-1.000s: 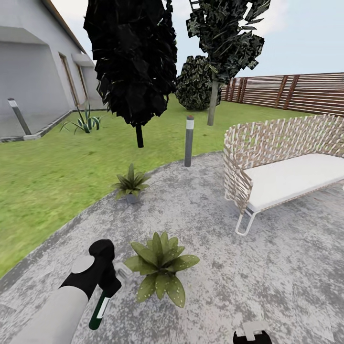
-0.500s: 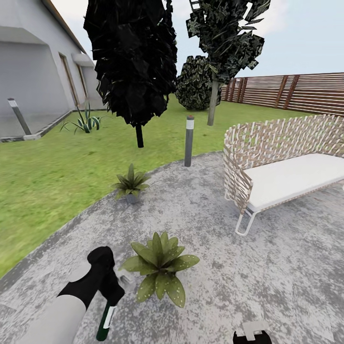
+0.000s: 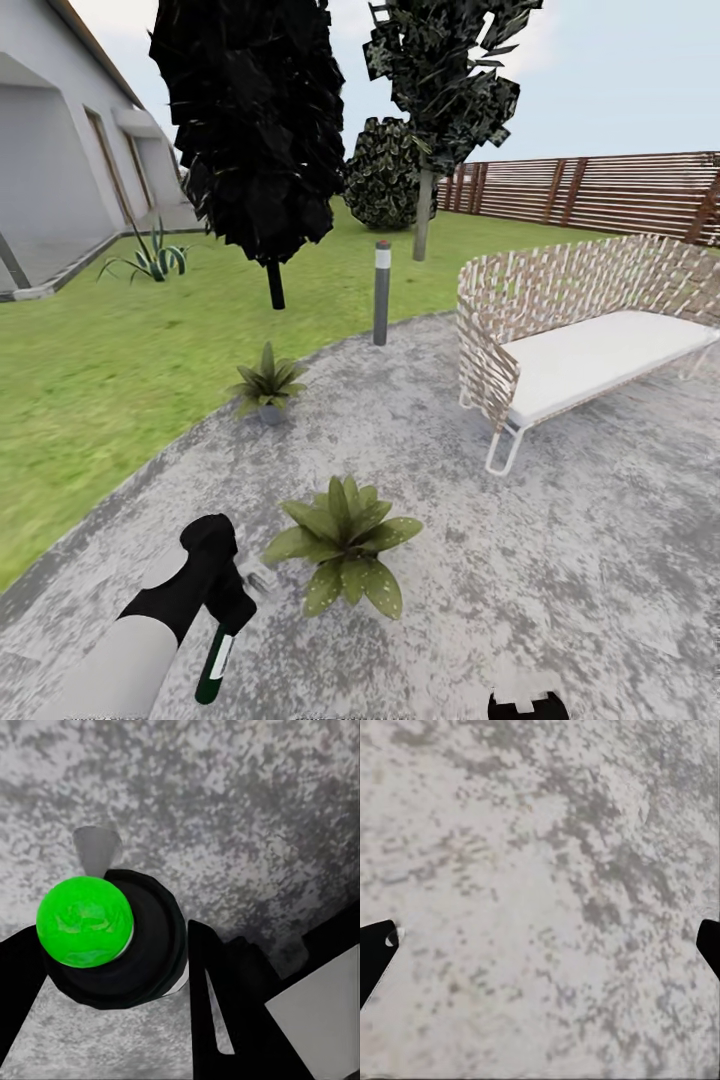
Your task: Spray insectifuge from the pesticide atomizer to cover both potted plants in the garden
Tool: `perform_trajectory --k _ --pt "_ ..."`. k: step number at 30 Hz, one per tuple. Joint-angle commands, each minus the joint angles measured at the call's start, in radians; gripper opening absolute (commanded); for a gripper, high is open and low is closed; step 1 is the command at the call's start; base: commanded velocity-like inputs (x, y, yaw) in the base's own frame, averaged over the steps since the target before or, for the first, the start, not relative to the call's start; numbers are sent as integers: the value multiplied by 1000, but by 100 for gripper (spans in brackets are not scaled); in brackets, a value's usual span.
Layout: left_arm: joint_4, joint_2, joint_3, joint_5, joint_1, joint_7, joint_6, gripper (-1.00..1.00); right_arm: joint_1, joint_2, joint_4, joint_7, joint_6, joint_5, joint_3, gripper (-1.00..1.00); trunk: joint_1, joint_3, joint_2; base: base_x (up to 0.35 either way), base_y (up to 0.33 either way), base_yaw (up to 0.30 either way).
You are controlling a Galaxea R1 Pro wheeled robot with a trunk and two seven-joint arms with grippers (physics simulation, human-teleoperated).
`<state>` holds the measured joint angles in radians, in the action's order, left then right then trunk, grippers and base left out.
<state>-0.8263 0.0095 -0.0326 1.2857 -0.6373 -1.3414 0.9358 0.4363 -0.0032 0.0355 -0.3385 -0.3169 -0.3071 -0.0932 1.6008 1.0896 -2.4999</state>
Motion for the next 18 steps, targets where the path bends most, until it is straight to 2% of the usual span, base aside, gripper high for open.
perform_trajectory --k 1,3,7,8,9,11,15,16,18 --pt "-1 2 -4 6 -6 -14 10 -100 1 0 -2 -4 -4 -10 -8 100 0 1 0 -88 321 -289" --pt "3 2 -5 5 -13 -25 9 -100 1 0 -2 -4 -4 -10 -9 100 0 1 0 -69 322 -290" --pt "22 1 -18 24 -118 -183 3 -100 1 0 -2 -4 -4 -10 -9 100 0 1 0 -10 331 -290" --pt "30 0 -29 46 -154 -229 0 -100 1 0 -2 -4 -4 -10 -8 100 0 1 0 62 324 -289" --pt "34 -4 -62 85 -177 -229 -1 -100 1 0 -2 -4 -4 -10 -8 100 0 1 0 181 266 -263" --pt "34 -6 -108 118 -186 -229 -1 -100 1 0 -2 -4 -4 -10 -8 100 0 1 0 247 215 -145" --pt "35 -4 -184 132 -199 -229 -2 -100 1 0 -2 -4 -3 -11 -8 100 0 1 0 255 161 -32" --pt "35 -4 -191 132 -207 -229 -2 -100 1 0 -3 -4 -3 -11 -8 100 0 1 0 117 64 -5" --pt "38 -6 -204 131 -257 -229 -2 -100 1 -1 -3 -4 -2 -12 -8 100 0 1 0 42 23 -2"
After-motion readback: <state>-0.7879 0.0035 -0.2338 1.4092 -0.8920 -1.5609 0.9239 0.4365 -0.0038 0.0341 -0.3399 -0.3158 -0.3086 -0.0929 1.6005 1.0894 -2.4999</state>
